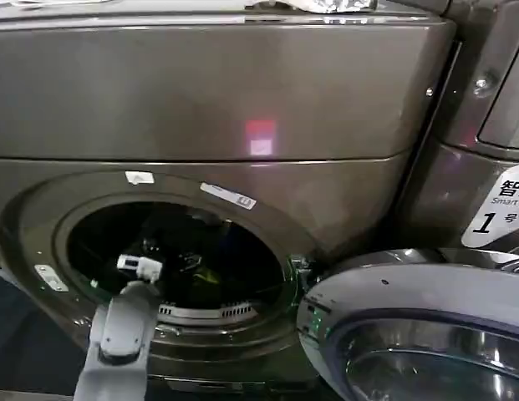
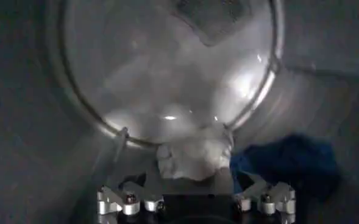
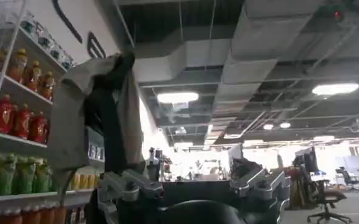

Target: Grasp the clothes from the dryer.

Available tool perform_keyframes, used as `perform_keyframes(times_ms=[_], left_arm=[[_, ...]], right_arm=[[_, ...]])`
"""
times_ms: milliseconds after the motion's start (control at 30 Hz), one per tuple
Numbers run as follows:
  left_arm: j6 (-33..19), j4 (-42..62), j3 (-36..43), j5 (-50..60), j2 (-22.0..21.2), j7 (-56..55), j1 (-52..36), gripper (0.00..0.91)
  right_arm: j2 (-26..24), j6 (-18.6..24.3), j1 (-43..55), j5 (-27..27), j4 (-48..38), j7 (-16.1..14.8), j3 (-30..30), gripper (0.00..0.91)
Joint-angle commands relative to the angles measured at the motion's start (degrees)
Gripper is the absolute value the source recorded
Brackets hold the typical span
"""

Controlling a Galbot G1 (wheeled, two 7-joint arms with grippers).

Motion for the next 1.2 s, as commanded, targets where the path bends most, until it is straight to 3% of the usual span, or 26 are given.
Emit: perform_keyframes(times_ms=[33,1200], left_arm=[[-25.3,8.3,2.8,15.2,0.8,12.1,-7.3,0.907],[-25.0,20.3,9.4,9.3,2.0,12.2,-8.7,0.907]], right_arm=[[-0.1,0.2,0.1,-0.3,-0.4,-0.1,-0.3,0.907],[-0.1,0.6,1.0,-1.1,-0.1,-0.1,-1.9,0.907]])
